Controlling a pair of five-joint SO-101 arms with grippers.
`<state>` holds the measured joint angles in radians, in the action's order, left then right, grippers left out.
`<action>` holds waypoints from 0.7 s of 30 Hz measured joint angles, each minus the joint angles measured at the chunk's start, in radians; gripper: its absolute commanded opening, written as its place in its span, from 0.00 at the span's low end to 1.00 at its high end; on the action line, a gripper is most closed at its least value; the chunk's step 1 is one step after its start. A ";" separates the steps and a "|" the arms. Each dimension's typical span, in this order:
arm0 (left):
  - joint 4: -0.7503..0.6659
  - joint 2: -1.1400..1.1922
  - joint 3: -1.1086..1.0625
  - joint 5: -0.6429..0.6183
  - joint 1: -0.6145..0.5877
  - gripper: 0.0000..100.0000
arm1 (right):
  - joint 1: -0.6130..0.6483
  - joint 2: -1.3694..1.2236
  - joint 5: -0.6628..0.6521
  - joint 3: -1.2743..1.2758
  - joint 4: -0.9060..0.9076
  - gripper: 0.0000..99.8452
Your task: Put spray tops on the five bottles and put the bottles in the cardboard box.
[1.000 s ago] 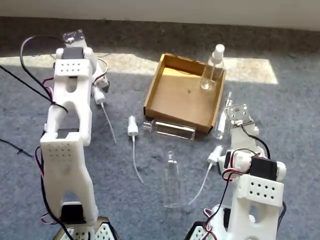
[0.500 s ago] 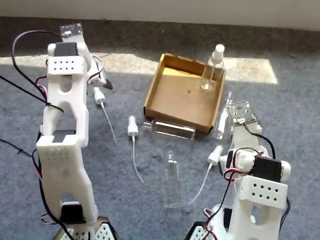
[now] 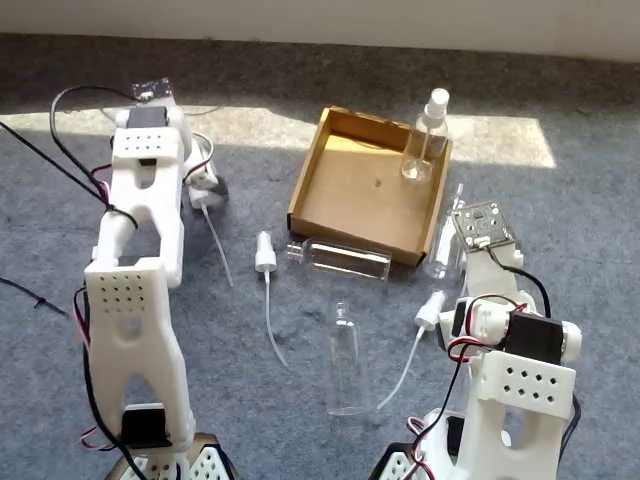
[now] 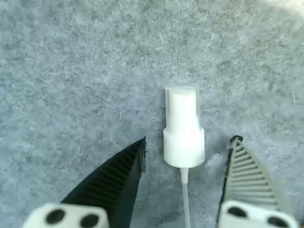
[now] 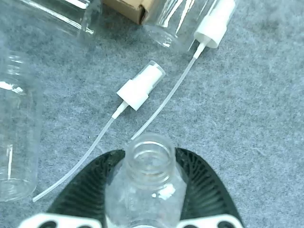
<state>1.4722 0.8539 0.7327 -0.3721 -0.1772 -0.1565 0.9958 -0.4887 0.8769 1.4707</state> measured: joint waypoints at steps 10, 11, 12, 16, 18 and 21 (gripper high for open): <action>-0.069 0.066 0.009 -0.005 0.014 0.00 | 0.000 0.000 0.000 0.000 0.000 0.00; -0.069 0.068 0.012 -0.006 0.012 0.00 | -0.002 0.000 0.000 0.000 0.000 0.00; -0.069 0.068 0.017 -0.008 0.012 0.00 | -0.002 0.000 0.000 0.000 0.000 0.00; -0.035 0.072 0.075 -0.002 0.009 0.00 | 0.000 0.000 0.000 0.000 0.000 0.00; 0.014 0.074 0.133 -0.002 0.006 0.00 | -0.002 0.000 0.000 0.000 0.000 0.00; 0.124 0.083 0.262 -0.003 -0.002 0.00 | 0.003 0.000 0.000 0.000 0.000 0.00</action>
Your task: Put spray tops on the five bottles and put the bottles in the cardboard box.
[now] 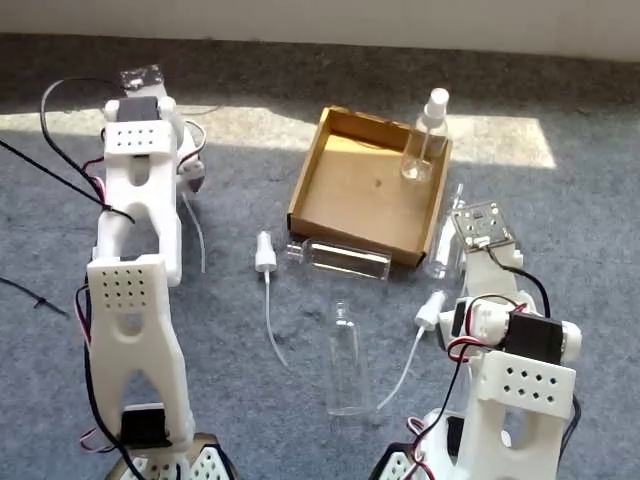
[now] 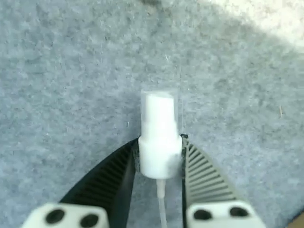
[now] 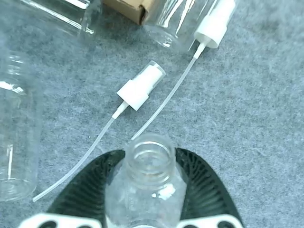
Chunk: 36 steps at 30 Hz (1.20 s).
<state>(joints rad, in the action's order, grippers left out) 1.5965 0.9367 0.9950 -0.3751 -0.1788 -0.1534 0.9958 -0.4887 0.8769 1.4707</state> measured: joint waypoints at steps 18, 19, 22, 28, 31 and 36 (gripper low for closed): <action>0.152 -0.232 -0.497 0.462 0.002 0.00 | 0.075 0.000 0.000 0.000 0.000 0.00; 0.126 -0.295 -0.572 0.491 0.002 0.00 | 0.084 0.003 0.000 0.005 0.000 0.00; -0.006 -0.500 -0.841 0.588 0.006 0.01 | 0.123 0.002 0.000 0.035 -0.035 0.00; -0.367 -0.833 -1.421 0.736 0.057 0.19 | 0.137 0.000 0.000 0.058 -0.061 0.00; -0.427 -0.878 -1.525 0.749 0.055 0.19 | 0.137 0.000 0.000 0.058 -0.061 0.00; -0.439 -0.904 -1.536 0.783 0.058 0.20 | 0.137 0.000 0.000 0.068 -0.063 0.00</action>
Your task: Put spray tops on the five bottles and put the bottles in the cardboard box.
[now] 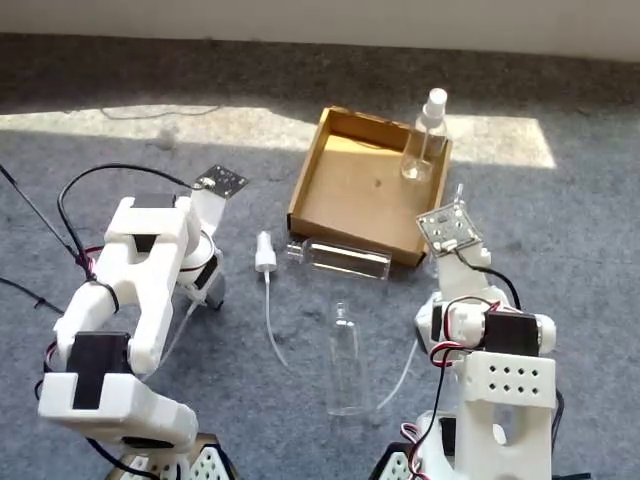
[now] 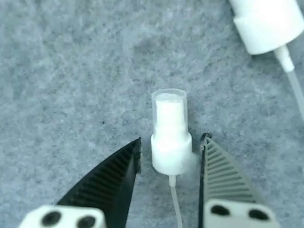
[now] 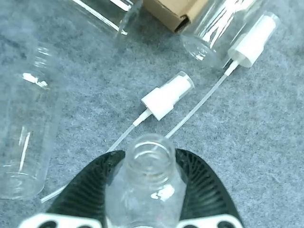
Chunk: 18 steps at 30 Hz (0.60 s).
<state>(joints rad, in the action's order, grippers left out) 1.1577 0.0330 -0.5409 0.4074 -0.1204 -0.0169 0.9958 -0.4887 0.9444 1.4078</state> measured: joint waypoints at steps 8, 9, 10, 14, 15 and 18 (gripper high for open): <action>0.038 -0.003 0.058 -0.018 0.000 0.19 | 0.000 0.000 0.000 0.002 0.000 0.00; 0.040 -0.003 0.060 -0.018 0.000 0.19 | 0.000 0.000 0.000 0.002 0.000 0.00; 0.043 -0.003 0.060 -0.018 0.000 0.19 | 0.000 0.000 0.000 0.002 0.000 0.00; 0.043 -0.003 0.041 -0.018 0.000 0.19 | 0.000 0.000 0.000 0.002 0.000 0.00; 0.041 -0.003 0.029 -0.020 0.002 0.19 | 0.000 0.000 0.000 0.002 0.000 0.00; -0.002 -0.003 -0.003 -0.020 0.006 0.13 | 0.000 0.000 0.000 0.002 0.000 0.00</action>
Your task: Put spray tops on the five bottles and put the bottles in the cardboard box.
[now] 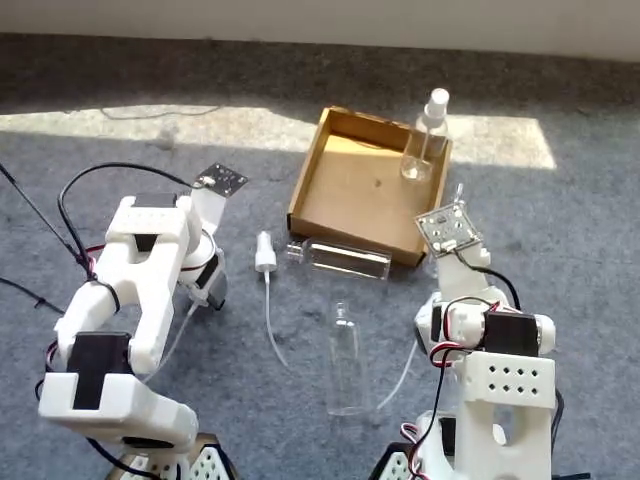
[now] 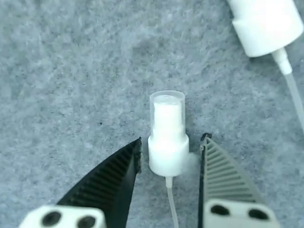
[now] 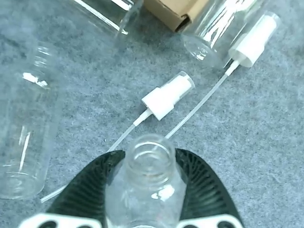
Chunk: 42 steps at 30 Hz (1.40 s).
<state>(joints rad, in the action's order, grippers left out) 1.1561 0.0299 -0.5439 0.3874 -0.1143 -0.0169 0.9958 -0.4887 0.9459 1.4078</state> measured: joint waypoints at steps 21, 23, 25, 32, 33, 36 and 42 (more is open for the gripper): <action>0.175 -0.209 0.164 -0.104 0.061 0.01 | 0.049 0.000 0.000 -0.048 -0.009 0.00; 0.259 -0.301 0.241 -0.127 0.094 0.01 | 0.092 0.000 0.000 -0.097 -0.011 0.00; 0.338 -0.399 0.310 -0.163 0.135 0.01 | 0.149 0.000 0.000 -0.147 -0.011 0.00; 0.436 -0.683 0.479 -0.318 0.261 0.01 | 0.358 0.000 0.032 -0.213 -0.199 0.00; 0.436 -0.707 0.494 -0.338 0.270 0.01 | 0.381 0.000 0.068 -0.213 -0.244 0.00; 0.396 -0.766 0.523 -0.390 0.292 0.01 | 0.419 0.000 0.180 -0.180 -0.382 0.00; 0.169 -0.833 0.531 -0.451 0.293 0.01 | 0.506 0.000 0.272 -0.029 -0.647 0.00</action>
<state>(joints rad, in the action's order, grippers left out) 1.3249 -0.8032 -0.0130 -0.0637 0.1788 0.4895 0.9958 -0.2171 0.9168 0.7603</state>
